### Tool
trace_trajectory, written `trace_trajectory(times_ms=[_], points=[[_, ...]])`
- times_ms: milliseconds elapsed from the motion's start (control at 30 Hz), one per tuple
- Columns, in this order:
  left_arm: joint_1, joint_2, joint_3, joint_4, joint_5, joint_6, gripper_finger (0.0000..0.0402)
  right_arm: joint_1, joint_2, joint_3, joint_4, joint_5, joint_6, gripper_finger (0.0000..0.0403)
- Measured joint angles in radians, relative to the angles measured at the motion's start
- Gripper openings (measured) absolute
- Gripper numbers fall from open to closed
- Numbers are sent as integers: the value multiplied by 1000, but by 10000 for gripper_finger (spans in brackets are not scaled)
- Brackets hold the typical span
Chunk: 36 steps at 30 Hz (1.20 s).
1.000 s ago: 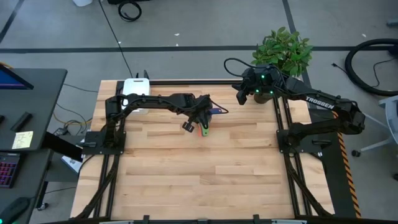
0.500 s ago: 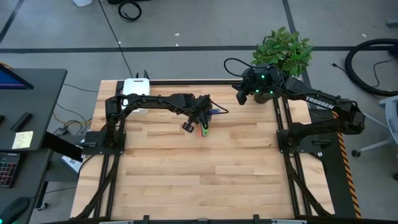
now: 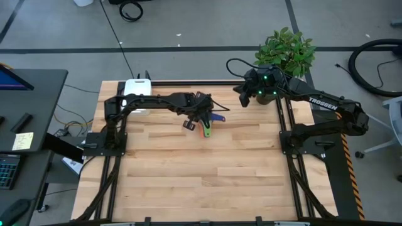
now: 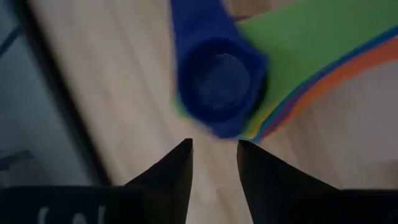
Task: Nest measuring cups in basket
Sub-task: Adjust the measuring cups
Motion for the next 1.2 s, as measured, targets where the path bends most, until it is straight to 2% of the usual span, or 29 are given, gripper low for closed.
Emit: trace_trajectory(times_ms=[267,433,600,767,967,1200], points=[[-3,-26,171,-141,-8,-155,132,-8,5,0,-43,-19,7,5],[54,-24,176,-212,120,-399,132,-17,59,0,-81,9,41,5],[126,-22,87,-196,265,-598,126,-19,134,0,-86,8,49,3],[182,-23,-25,-110,302,-675,86,-20,208,0,-77,-5,51,3],[209,-23,-116,28,321,-682,9,-23,320,0,-59,-49,53,3],[199,-22,-197,198,368,-682,5,-4,447,0,-28,-66,73,3]])
